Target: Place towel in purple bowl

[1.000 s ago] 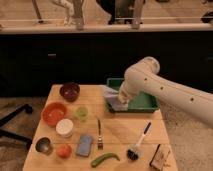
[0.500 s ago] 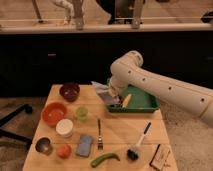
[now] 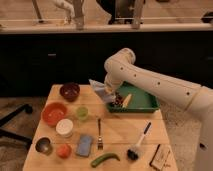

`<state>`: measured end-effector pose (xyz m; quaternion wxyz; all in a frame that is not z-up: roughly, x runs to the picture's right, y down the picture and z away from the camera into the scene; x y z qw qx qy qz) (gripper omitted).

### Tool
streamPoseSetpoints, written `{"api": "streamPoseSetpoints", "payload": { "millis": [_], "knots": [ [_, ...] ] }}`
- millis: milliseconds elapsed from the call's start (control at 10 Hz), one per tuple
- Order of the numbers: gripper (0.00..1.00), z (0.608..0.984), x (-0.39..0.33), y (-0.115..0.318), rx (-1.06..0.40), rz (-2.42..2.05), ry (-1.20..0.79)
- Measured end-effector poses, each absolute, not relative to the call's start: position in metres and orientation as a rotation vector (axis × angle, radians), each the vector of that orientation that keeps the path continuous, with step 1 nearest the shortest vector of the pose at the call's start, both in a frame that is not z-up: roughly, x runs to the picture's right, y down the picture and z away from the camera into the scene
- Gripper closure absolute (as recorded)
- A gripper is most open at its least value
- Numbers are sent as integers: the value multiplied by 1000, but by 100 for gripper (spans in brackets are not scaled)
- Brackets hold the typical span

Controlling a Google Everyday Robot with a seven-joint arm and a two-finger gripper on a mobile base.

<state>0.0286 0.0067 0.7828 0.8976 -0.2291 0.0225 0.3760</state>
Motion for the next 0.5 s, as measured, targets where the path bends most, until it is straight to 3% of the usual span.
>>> {"api": "streamPoseSetpoints", "payload": {
  "millis": [500],
  "knots": [
    [100, 805, -28, -11, -488, 722, 47]
  ]
}}
